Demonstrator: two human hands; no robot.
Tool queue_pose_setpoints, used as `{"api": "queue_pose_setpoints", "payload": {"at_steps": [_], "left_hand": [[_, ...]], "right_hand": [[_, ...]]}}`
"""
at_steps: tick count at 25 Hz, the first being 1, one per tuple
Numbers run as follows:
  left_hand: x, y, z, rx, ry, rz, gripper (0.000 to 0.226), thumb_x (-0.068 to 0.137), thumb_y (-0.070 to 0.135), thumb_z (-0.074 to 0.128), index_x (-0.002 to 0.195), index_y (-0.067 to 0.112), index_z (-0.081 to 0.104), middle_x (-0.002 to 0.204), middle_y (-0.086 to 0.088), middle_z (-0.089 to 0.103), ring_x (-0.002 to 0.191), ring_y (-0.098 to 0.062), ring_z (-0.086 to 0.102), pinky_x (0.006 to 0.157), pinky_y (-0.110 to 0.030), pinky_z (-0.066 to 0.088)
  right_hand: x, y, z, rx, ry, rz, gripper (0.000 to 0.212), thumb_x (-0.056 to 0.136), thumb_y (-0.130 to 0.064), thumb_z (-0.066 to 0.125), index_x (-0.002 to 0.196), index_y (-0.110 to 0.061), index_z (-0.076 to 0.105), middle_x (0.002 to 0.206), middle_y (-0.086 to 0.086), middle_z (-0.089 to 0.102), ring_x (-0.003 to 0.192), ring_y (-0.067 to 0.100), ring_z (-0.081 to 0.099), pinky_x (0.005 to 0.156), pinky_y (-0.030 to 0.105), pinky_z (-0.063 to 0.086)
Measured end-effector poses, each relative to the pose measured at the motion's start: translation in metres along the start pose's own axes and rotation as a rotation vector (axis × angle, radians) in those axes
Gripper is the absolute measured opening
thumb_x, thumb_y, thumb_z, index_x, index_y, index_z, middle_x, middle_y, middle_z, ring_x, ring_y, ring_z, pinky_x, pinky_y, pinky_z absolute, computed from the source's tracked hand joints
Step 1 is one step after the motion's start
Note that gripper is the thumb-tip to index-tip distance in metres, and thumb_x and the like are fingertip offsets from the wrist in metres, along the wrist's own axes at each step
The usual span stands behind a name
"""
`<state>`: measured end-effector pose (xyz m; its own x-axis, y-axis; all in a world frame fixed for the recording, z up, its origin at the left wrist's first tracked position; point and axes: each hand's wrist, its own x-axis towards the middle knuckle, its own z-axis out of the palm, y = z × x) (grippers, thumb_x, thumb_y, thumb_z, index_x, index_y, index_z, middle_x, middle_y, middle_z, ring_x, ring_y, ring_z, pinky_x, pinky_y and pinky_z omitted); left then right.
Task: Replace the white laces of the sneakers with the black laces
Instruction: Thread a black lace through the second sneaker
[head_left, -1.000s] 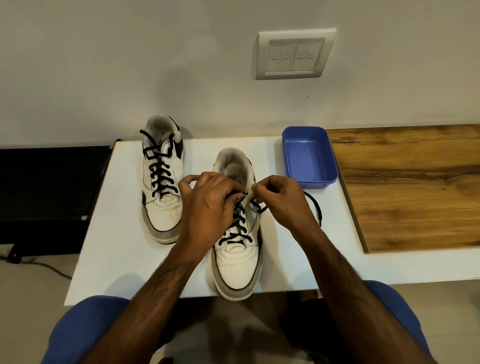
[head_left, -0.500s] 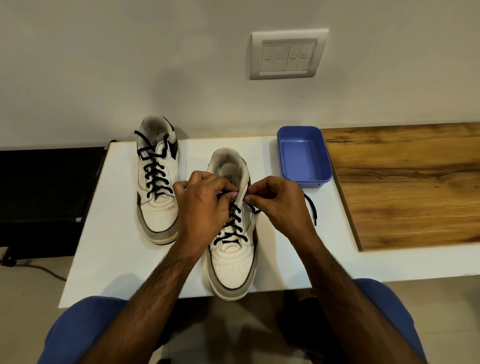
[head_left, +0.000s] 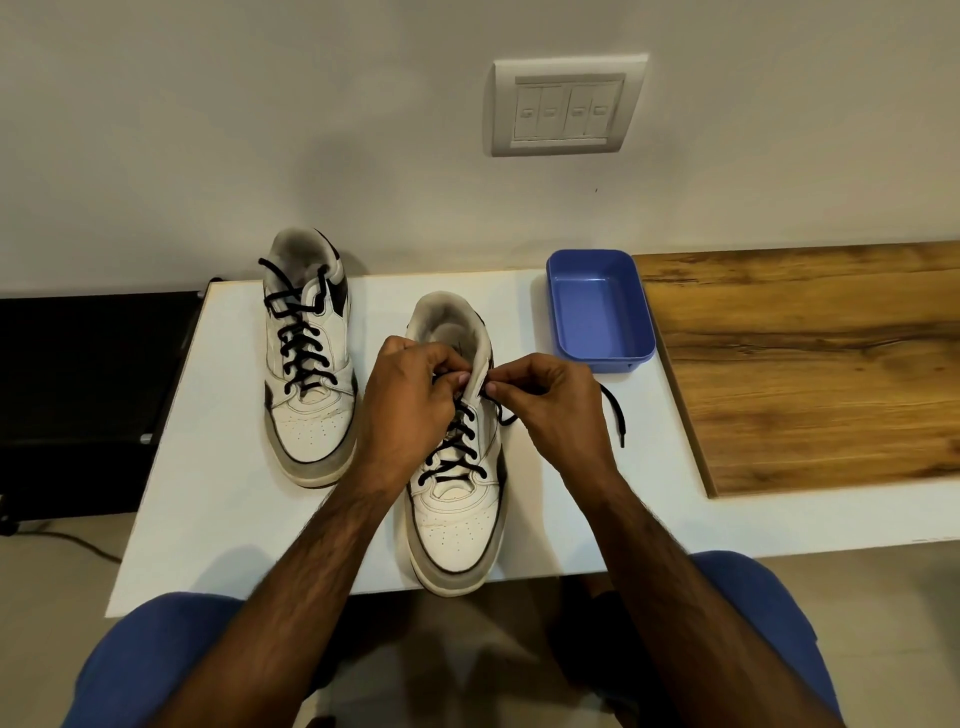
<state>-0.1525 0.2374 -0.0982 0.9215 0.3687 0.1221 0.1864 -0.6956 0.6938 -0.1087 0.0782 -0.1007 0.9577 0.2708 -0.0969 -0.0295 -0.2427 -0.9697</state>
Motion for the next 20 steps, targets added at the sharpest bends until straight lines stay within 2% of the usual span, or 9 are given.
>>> {"api": "queue_pose_setpoints", "payload": {"at_steps": [2,5,8,11,13,16,20], "left_hand": [[-0.001,0.0,0.003,0.023,0.015,0.014,0.013,0.089,0.018,0.073,0.097,0.027,0.076,0.102,-0.001,0.057,0.088,-0.004,0.053,0.074,-0.015,0.041],[-0.001,-0.002,0.002,0.003,0.013,0.019,0.013,0.087,0.017,0.074,0.095,0.027,0.077,0.098,0.003,0.055,0.094,-0.016,0.06,0.082,-0.033,0.052],[-0.002,-0.006,0.0,0.03,0.009,0.135,0.011,0.084,0.014,0.076,0.089,0.023,0.077,0.086,0.013,0.058,0.093,-0.02,0.062,0.083,-0.046,0.051],[-0.005,-0.007,0.001,0.089,0.037,0.21,0.013,0.084,0.01,0.076,0.089,0.022,0.077,0.086,0.012,0.069,0.094,-0.019,0.062,0.083,-0.042,0.042],[-0.005,-0.007,0.0,0.056,0.05,0.191,0.014,0.084,0.011,0.076,0.09,0.023,0.078,0.086,0.02,0.064,0.098,-0.017,0.061,0.085,-0.039,0.038],[-0.005,-0.012,-0.003,-0.057,-0.009,0.174,0.01,0.086,0.024,0.072,0.094,0.027,0.078,0.086,0.033,0.056,0.102,-0.007,0.054,0.091,-0.039,0.033],[-0.006,-0.014,-0.007,-0.029,-0.066,0.206,0.036,0.083,0.055,0.06,0.098,0.027,0.077,0.094,0.026,0.063,0.112,-0.006,0.052,0.094,-0.039,0.03]], "right_hand": [[0.0,0.001,0.001,0.01,0.009,0.002,0.01,0.083,-0.009,0.08,0.09,-0.016,0.078,0.081,-0.005,0.077,0.078,0.007,0.073,0.07,0.018,0.057],[-0.001,0.001,0.003,0.002,0.022,-0.014,0.009,0.084,-0.009,0.08,0.09,-0.016,0.077,0.081,-0.006,0.077,0.078,0.005,0.073,0.069,0.015,0.055],[-0.004,-0.002,0.004,-0.017,0.024,-0.053,0.012,0.084,-0.008,0.079,0.086,-0.019,0.076,0.078,-0.01,0.075,0.076,0.002,0.072,0.068,0.012,0.053],[-0.004,-0.001,0.001,-0.044,0.009,-0.073,0.014,0.083,-0.008,0.08,0.086,-0.021,0.076,0.078,-0.01,0.075,0.076,0.003,0.072,0.068,0.014,0.055],[-0.005,0.0,-0.001,-0.05,-0.018,-0.064,0.014,0.082,-0.009,0.082,0.09,-0.019,0.077,0.08,-0.01,0.076,0.076,0.003,0.073,0.07,0.014,0.055],[-0.007,0.0,0.0,-0.068,0.004,-0.052,0.012,0.08,-0.014,0.084,0.09,-0.017,0.078,0.08,-0.008,0.076,0.076,0.002,0.072,0.07,0.012,0.054],[-0.004,0.0,0.001,-0.032,-0.01,-0.017,0.009,0.08,-0.019,0.084,0.086,-0.02,0.077,0.078,-0.009,0.076,0.078,0.003,0.072,0.072,0.015,0.055]]}}
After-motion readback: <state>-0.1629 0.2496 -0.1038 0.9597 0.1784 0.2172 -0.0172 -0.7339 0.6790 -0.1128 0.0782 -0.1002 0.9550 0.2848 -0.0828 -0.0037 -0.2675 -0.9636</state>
